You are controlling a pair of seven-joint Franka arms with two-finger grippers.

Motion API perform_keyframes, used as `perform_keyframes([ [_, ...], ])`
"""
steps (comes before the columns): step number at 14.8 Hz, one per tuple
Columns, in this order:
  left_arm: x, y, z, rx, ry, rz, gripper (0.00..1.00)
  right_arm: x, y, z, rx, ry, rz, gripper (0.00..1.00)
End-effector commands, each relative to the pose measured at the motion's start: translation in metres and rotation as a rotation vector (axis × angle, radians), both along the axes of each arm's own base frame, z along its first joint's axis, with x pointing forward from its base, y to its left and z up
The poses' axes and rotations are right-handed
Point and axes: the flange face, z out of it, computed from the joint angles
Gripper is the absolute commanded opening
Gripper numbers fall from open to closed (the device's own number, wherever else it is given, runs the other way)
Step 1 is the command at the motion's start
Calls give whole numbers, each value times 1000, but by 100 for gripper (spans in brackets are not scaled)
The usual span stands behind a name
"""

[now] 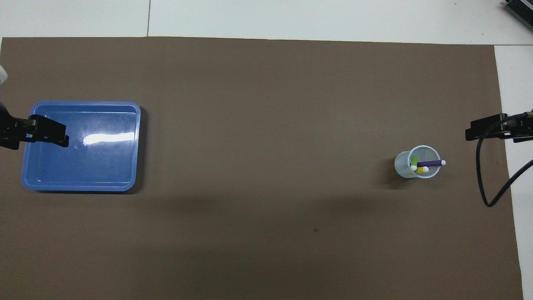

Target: Transfer and insert pens with both arms

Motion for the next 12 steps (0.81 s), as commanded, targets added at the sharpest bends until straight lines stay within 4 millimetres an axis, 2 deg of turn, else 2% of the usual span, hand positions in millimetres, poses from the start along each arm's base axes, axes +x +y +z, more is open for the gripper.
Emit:
perform_keyframes([
  [1,-6,0,1,23,-9,7,100,2,3,4,10,4,-12,100],
  [12,-6,2,1,23,-9,10,100,0,2,9,19,-1,-14,100],
])
